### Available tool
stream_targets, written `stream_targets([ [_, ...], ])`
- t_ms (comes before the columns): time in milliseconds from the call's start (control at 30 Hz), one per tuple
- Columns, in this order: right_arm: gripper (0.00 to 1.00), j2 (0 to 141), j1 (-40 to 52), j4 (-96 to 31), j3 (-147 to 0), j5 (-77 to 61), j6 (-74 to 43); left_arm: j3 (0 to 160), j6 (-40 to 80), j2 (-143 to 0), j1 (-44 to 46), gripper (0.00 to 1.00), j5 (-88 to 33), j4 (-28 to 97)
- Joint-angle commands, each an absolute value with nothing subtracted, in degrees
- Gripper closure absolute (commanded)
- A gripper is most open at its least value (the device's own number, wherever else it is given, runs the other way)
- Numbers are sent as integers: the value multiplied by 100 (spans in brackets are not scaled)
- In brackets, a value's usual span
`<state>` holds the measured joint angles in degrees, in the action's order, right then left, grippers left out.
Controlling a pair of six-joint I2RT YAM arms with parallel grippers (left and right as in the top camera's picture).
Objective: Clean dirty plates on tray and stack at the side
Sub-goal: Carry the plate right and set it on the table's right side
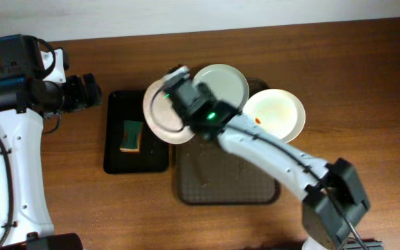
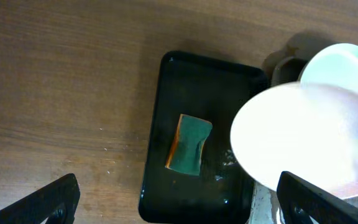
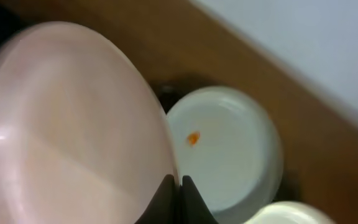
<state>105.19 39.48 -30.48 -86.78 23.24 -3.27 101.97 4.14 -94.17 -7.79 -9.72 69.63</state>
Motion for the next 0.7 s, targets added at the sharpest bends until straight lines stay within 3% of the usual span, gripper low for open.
stream_targets([
  [0,96,9802,2698,-3400,-8735,-558,-1420,10291,464,-9351,-794,0,-1057,6969],
  [100,96,9614,825,-4241,-8735,-2432,-1841,10291,464,-9351,-794,0,-1057,6971],
  [233,96,9786,-1396,-5271,-8722,-2530,-1942,10291,464,-9351,-794,0,-1074,7100],
  [400,96,10138,-3555,-5319,-8374,-2145,-2423,10291,464,-9351,-794,0,-1074,7102],
  [533,96,10530,-4370,-5116,-7891,-1280,-2864,10291,464,-9351,-794,0,-1076,7100],
  [667,94,10593,-4390,-4967,-7575,-655,-2945,10291,464,-9351,-794,0,-1074,7100],
])
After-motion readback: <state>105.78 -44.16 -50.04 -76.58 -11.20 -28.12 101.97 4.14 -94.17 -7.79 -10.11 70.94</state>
